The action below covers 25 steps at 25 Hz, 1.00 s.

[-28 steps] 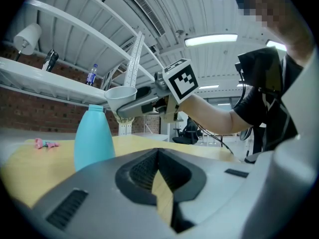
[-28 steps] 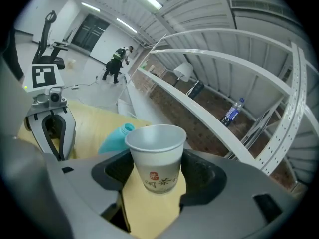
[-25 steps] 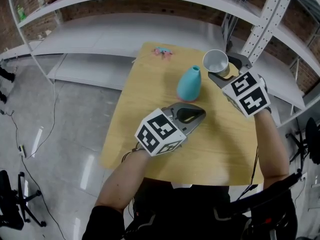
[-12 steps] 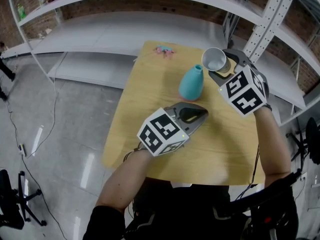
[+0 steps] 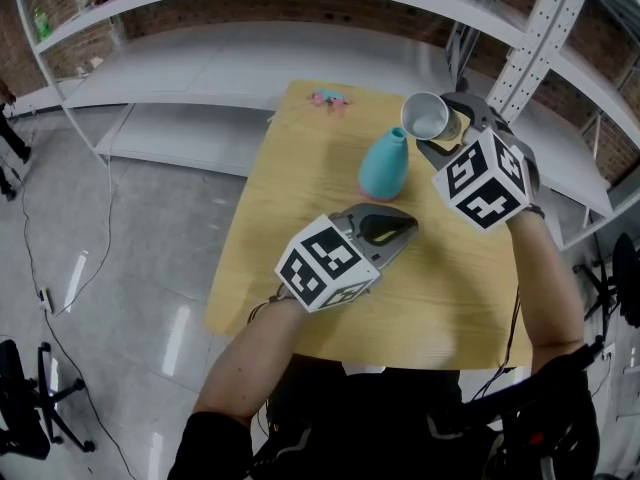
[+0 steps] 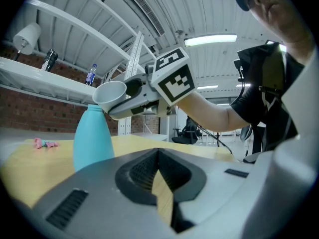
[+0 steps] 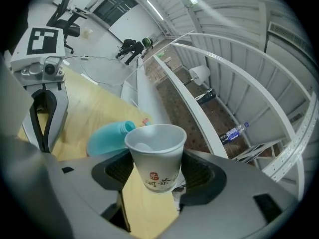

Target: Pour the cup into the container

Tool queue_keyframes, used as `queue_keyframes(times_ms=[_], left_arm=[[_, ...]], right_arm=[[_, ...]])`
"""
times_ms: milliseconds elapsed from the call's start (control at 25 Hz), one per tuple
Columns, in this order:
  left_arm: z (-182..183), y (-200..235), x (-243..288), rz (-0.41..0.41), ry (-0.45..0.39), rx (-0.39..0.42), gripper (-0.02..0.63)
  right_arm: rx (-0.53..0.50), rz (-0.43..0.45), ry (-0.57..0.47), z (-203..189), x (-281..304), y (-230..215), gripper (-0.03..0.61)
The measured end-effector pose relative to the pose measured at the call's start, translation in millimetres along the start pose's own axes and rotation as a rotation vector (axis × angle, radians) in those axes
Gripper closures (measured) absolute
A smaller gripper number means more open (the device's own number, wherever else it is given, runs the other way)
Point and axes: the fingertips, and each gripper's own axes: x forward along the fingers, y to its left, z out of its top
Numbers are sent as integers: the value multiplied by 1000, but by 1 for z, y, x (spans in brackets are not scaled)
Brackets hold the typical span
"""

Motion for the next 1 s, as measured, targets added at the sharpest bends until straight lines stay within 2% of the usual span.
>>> queue_keyframes(times_ms=[520, 1000], left_arm=[[0, -1, -1, 0, 0, 1, 612], [0, 0, 0, 0, 1, 0, 612]], right_arm=[[-99, -38, 32, 5, 0, -2, 276], [-150, -45, 48, 6, 3, -2, 276]])
